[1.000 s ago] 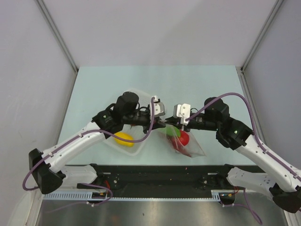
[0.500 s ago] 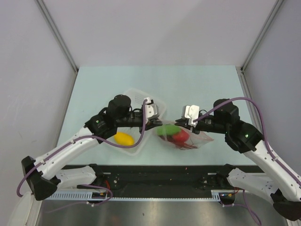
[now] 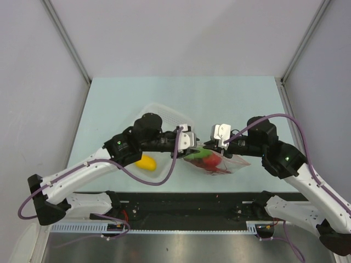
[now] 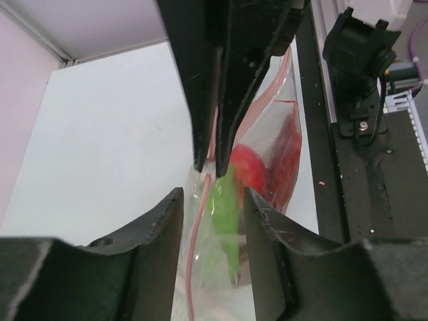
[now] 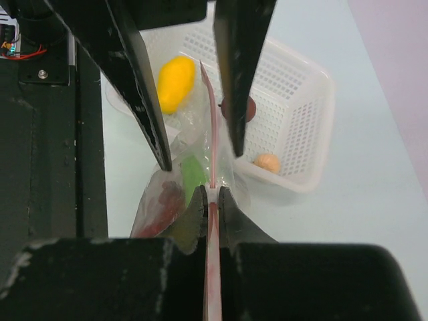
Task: Place the food in the zip-top bag and seal the zipper
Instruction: Zip the zipper food storage bag at the center of the board, then place the zipper food storage bag at the center of the board.
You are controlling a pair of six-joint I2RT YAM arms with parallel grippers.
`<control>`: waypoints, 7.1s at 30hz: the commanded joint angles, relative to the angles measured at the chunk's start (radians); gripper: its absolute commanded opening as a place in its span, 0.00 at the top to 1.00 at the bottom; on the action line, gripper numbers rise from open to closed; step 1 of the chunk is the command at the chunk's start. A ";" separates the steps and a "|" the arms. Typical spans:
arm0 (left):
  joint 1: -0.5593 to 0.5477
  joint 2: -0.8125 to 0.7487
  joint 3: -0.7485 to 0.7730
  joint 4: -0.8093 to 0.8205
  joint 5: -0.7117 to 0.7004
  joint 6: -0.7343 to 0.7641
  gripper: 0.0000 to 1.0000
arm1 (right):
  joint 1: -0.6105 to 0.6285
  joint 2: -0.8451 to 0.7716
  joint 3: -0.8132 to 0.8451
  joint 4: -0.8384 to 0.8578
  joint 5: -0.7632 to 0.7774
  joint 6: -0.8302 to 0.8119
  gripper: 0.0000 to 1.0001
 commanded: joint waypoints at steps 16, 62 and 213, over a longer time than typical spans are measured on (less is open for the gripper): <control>-0.056 -0.009 -0.004 -0.059 -0.247 0.106 1.00 | 0.015 -0.102 -0.002 -0.104 0.102 -0.034 1.00; -0.126 0.040 0.019 -0.018 -0.134 0.054 1.00 | 0.019 -0.125 -0.011 -0.117 0.074 -0.045 1.00; -0.206 -0.124 -0.228 -0.010 -0.023 0.151 0.01 | -0.195 -0.143 -0.255 -0.148 -0.013 -0.085 0.00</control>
